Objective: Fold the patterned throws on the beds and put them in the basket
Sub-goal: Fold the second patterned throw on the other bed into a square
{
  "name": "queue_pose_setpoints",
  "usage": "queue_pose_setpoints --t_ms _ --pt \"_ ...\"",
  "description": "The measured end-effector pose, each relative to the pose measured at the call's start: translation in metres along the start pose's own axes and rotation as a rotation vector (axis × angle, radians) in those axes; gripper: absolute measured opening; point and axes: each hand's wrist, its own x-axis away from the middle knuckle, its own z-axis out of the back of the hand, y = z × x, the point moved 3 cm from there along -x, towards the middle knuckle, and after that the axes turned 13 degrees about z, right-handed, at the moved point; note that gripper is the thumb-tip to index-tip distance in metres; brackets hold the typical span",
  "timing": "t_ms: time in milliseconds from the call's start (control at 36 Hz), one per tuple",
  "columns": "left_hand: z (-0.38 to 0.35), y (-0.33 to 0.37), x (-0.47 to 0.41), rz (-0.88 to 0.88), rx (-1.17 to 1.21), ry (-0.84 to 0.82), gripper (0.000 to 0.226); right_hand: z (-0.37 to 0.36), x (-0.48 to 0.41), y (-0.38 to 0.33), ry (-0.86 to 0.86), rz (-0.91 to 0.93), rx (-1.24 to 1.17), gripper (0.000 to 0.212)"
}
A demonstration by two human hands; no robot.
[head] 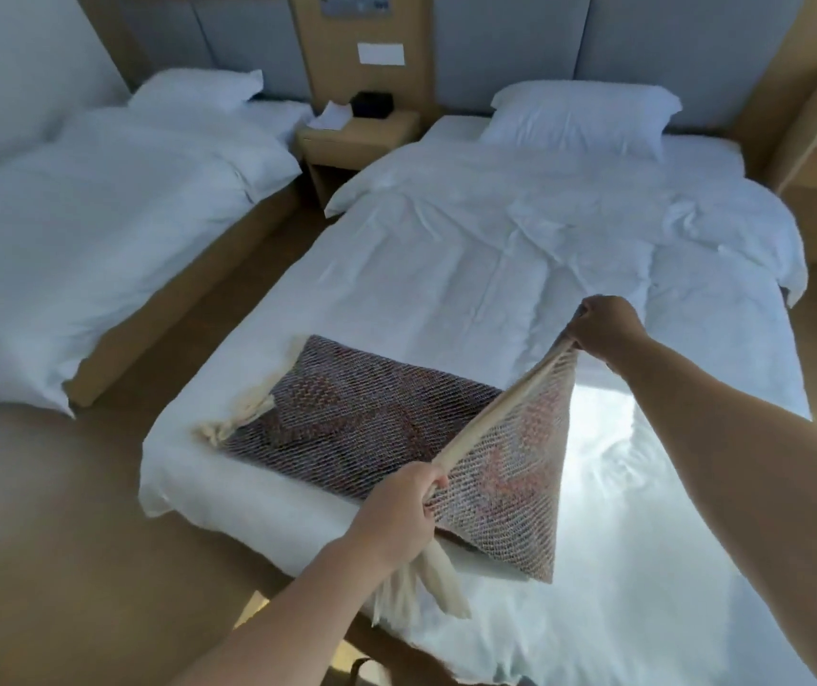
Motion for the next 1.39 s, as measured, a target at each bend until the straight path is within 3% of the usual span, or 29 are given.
queue_pose_setpoints --t_ms 306,528,639,806,889,1139,1306,1389 --pt "0.073 -0.088 -0.023 -0.014 -0.018 -0.02 0.06 -0.065 -0.03 -0.097 0.068 0.009 -0.097 0.017" --pt "0.101 -0.131 -0.028 0.078 0.046 -0.03 0.061 -0.112 -0.056 -0.147 -0.02 0.04 -0.148 0.028" --pt "0.115 -0.15 -0.032 0.144 0.069 -0.005 0.062 -0.14 -0.074 -0.179 -0.073 0.099 -0.145 0.016" --pt "0.135 -0.189 -0.048 0.226 0.061 0.024 0.063 -0.186 -0.093 -0.219 -0.158 0.148 -0.097 0.045" --pt "0.144 -0.213 -0.059 0.256 0.075 0.015 0.062 -0.209 -0.102 -0.237 -0.182 0.162 -0.07 0.05" --pt "0.17 -0.303 -0.112 0.264 0.111 -0.06 0.061 -0.295 -0.13 -0.282 -0.192 0.111 0.021 0.016" --pt "0.176 -0.365 -0.157 0.267 0.132 -0.145 0.061 -0.367 -0.158 -0.299 -0.229 0.047 0.069 0.026" --pt "0.175 -0.394 -0.179 0.288 0.137 -0.183 0.06 -0.404 -0.171 -0.301 -0.231 0.034 0.072 0.046"
